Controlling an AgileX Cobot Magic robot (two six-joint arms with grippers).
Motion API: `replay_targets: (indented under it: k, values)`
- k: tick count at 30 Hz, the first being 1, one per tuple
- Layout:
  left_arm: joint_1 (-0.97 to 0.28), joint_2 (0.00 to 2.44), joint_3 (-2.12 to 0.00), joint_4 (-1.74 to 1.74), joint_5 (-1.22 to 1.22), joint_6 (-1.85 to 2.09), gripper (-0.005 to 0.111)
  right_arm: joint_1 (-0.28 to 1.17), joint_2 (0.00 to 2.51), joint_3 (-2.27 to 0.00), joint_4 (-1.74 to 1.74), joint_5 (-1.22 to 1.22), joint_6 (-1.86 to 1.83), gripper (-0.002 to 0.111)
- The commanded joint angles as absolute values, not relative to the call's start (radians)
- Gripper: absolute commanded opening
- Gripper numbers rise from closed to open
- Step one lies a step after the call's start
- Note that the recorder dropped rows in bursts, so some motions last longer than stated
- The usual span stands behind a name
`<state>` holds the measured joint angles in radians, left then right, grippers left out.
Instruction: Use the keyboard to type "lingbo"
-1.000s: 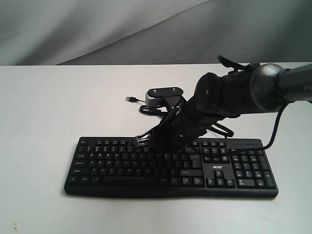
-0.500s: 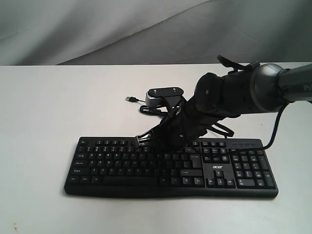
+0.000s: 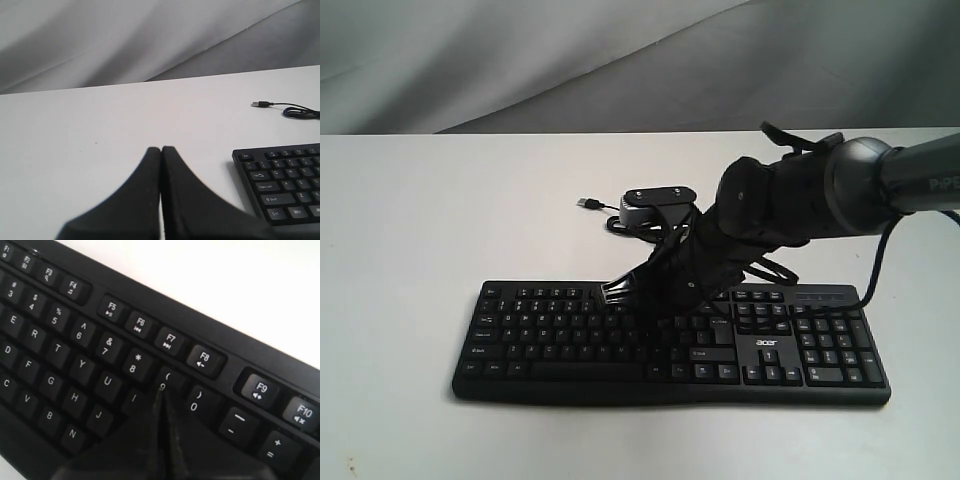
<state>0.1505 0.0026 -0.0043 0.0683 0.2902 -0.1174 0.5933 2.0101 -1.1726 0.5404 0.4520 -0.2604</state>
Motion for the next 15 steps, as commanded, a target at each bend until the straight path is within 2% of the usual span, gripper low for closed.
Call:
replay_targets:
  k: [1,15]
  values:
    - [0.152,0.0,0.0,0.06,0.286,-0.121,0.001,0.586,2.017,-1.17,0.531,0.449,-0.258,0.0]
    - [0.152,0.0,0.0,0.06,0.286,-0.121,0.001,0.586,1.858,-1.17,0.526,0.456,-0.315,0.0]
